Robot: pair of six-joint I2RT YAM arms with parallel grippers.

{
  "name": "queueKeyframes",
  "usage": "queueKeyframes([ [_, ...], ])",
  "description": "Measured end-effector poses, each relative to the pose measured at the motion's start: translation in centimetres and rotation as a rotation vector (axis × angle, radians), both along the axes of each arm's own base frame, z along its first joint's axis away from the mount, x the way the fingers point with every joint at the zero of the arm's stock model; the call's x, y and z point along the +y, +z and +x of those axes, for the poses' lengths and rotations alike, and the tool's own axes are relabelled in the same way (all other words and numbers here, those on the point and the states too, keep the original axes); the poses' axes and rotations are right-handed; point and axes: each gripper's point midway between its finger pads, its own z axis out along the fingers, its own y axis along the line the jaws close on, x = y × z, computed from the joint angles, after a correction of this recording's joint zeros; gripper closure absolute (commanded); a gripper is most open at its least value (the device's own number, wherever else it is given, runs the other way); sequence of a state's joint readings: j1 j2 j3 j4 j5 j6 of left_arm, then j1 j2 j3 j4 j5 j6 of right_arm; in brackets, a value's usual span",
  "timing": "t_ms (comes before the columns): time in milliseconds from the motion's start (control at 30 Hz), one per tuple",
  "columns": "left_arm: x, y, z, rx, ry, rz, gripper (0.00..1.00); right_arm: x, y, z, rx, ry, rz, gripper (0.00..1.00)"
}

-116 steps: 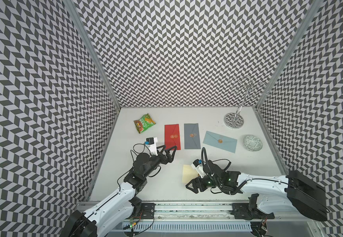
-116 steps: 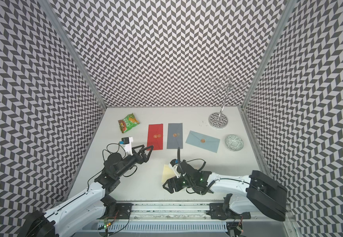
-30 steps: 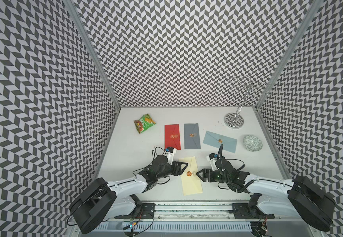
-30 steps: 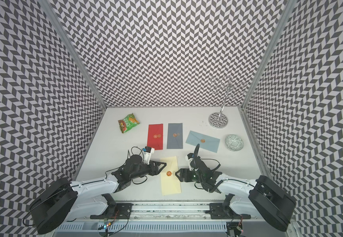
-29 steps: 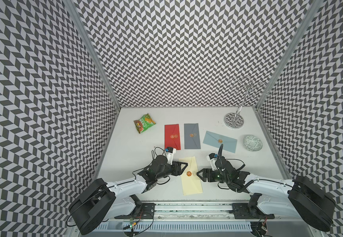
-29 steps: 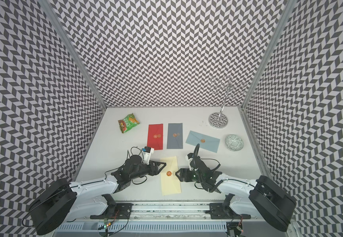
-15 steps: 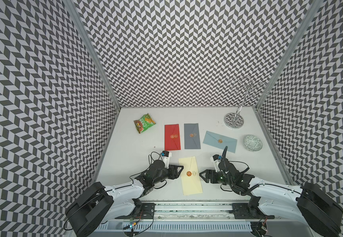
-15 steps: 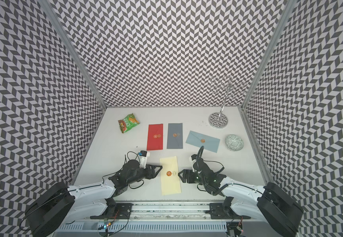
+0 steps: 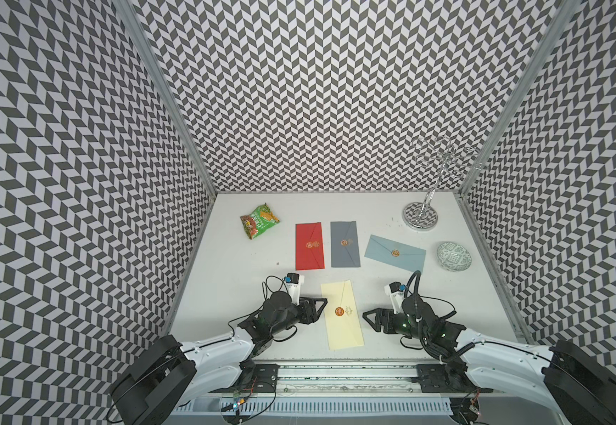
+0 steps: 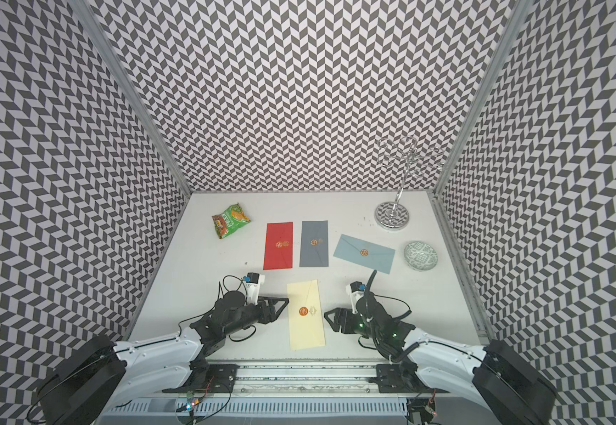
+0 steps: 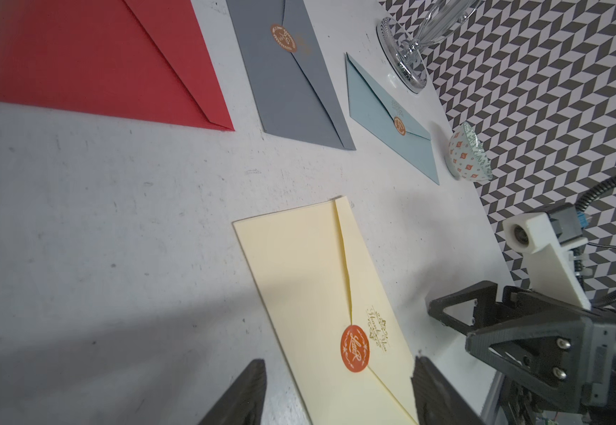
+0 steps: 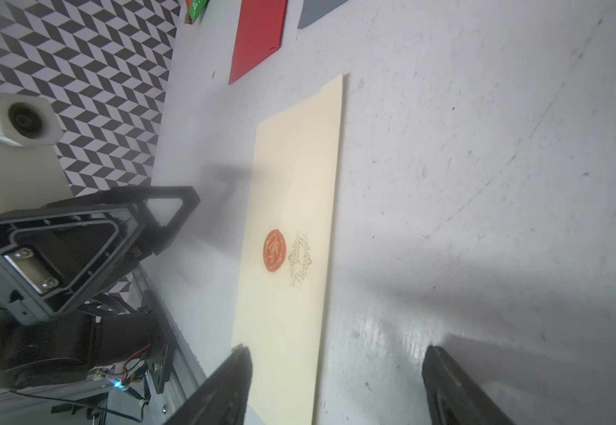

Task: Open the envelope
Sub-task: Pick up the envelope from the center of the board.

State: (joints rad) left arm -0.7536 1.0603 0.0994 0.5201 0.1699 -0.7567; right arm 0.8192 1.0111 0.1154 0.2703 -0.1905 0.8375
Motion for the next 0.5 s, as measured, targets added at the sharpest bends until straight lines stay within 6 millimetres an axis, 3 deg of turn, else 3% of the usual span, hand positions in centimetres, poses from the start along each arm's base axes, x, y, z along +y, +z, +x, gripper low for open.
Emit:
queueKeyframes([
  [500,-2.4,-1.1,-3.5,0.033,-0.119,-0.021,0.38,1.7,0.0,-0.7,0.023,0.081,0.066,0.31],
])
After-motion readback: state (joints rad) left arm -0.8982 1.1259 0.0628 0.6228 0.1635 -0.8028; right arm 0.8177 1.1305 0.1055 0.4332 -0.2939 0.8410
